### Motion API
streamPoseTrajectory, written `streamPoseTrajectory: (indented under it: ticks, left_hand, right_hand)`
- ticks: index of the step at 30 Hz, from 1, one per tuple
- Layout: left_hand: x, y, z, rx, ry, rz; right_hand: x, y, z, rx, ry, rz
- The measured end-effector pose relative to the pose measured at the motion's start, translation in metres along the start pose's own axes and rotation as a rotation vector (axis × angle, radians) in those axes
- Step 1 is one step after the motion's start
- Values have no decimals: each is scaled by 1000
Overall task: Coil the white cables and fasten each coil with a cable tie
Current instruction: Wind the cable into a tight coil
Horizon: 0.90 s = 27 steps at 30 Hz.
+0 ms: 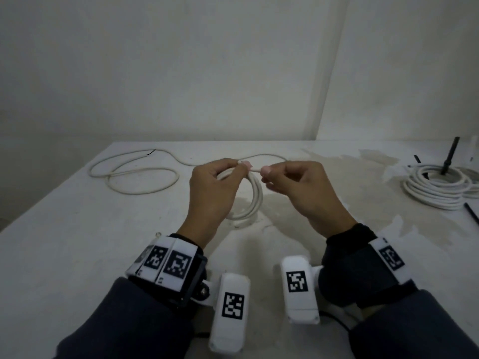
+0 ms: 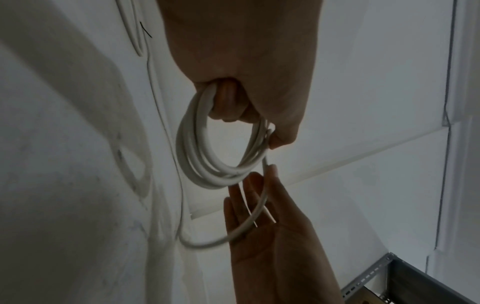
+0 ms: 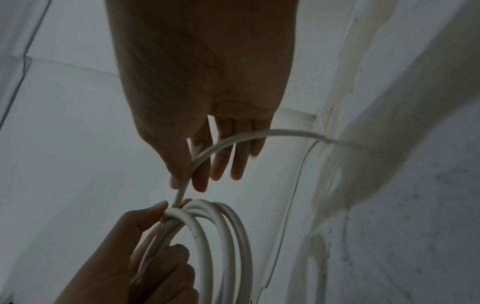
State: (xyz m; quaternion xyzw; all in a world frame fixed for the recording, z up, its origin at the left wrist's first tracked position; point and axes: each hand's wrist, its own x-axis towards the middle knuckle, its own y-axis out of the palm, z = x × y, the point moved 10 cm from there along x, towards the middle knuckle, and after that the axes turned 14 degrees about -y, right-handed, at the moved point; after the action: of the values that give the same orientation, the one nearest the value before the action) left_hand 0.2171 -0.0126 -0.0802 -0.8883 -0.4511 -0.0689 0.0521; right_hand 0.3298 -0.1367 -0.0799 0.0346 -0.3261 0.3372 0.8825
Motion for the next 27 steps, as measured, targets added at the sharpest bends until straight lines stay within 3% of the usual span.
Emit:
streamPoseTrajectory:
  ticks: [5,11,17,23,27]
  left_hand:
    - [-2,-2,4,-117,-69,-25]
    - [-1,-4,20,-260,-205,-13]
    - [-4,-7,22,-270,-208,-49]
    - [-6,-2,25,-300,-237,-20]
    - [-3,13,30,-347,-282,125]
  right_hand:
    - [-11,32,-9,432,209,57]
    - [-21,48,-14,708,386,37]
    - [-40,79,-15,880,537,260]
    - [-38,84,-10,914,510,286]
    - [-33,78,-14,912,489,232]
